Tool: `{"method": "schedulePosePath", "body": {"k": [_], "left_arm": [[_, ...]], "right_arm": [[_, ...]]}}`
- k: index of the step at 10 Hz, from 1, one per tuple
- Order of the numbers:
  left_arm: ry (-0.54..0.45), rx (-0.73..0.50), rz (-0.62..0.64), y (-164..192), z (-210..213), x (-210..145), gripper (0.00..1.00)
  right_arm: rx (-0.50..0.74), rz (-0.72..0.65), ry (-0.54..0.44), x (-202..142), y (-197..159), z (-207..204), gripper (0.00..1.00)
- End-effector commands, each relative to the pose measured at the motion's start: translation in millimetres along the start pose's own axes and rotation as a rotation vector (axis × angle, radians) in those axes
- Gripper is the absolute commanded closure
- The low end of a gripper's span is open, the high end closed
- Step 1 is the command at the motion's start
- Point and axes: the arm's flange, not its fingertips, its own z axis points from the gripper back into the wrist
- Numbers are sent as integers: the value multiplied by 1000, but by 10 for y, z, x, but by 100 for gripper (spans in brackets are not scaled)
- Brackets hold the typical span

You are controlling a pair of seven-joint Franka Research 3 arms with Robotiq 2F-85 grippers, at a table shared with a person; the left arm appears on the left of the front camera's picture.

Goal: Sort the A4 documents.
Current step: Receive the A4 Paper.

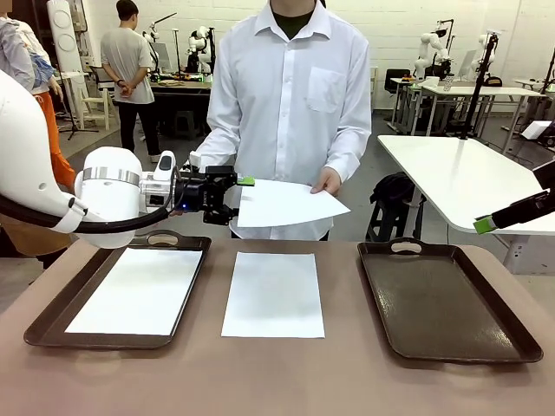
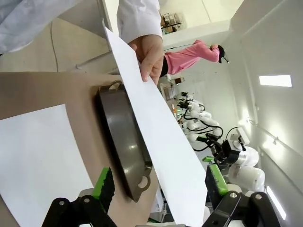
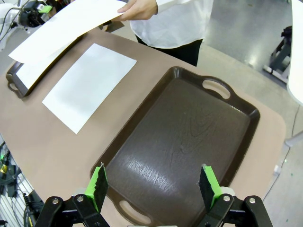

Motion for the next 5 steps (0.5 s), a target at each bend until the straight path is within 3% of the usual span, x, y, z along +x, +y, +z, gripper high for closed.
{"method": "schedulePosePath", "body": {"k": [1,5], "left_arm": [[-14,-58,36,-12,-113,74,0],[33,-84,90,56,-181,80,0]], "right_arm": [[17,2,-10,-7,-23,-25,0],[17,2,-10,-7,-23,-25,0]]}}
